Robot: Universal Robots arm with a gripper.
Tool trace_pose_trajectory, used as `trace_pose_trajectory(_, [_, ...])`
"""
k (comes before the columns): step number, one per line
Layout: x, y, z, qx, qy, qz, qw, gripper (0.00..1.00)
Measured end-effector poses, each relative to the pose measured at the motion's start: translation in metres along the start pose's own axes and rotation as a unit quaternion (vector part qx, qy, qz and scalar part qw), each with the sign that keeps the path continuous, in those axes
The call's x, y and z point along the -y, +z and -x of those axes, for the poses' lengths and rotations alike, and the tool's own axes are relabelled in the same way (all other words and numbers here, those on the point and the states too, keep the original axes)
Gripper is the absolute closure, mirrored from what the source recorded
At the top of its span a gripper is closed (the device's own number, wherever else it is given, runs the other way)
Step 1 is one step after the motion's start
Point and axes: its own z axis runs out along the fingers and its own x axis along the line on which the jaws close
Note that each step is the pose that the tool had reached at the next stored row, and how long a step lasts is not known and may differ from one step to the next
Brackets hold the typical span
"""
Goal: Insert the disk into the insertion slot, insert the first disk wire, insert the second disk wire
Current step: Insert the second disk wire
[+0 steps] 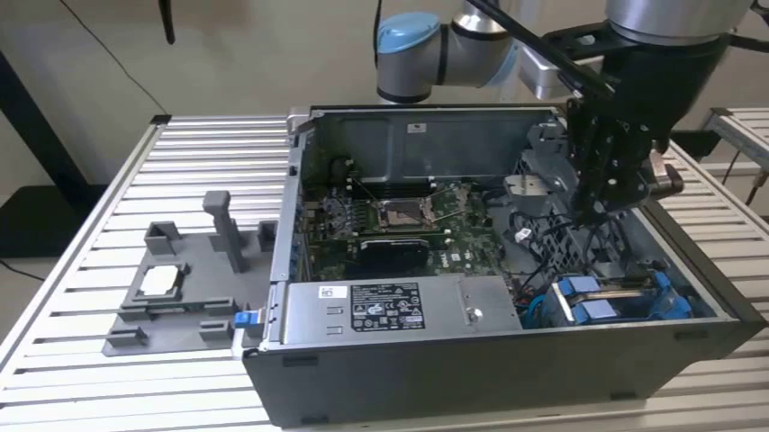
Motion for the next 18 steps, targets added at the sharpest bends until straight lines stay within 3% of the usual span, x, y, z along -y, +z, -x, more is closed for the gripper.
trace_pose_trajectory(3, [-0.0019,0.0017,0.0046,-0.008,-0.005,-0.0048,0.99995,0.73])
trace_pose_trajectory(10, [-0.0085,0.0043,0.0107,-0.0289,-0.014,-0.01,0.99944,0.73])
trace_pose_trajectory(14, [-0.0135,0.0068,0.0159,-0.036,-0.017,-0.0155,0.99908,0.73])
trace_pose_trajectory(18, [-0.0179,0.0085,0.0208,-0.0398,-0.019,-0.0219,0.99878,0.73])
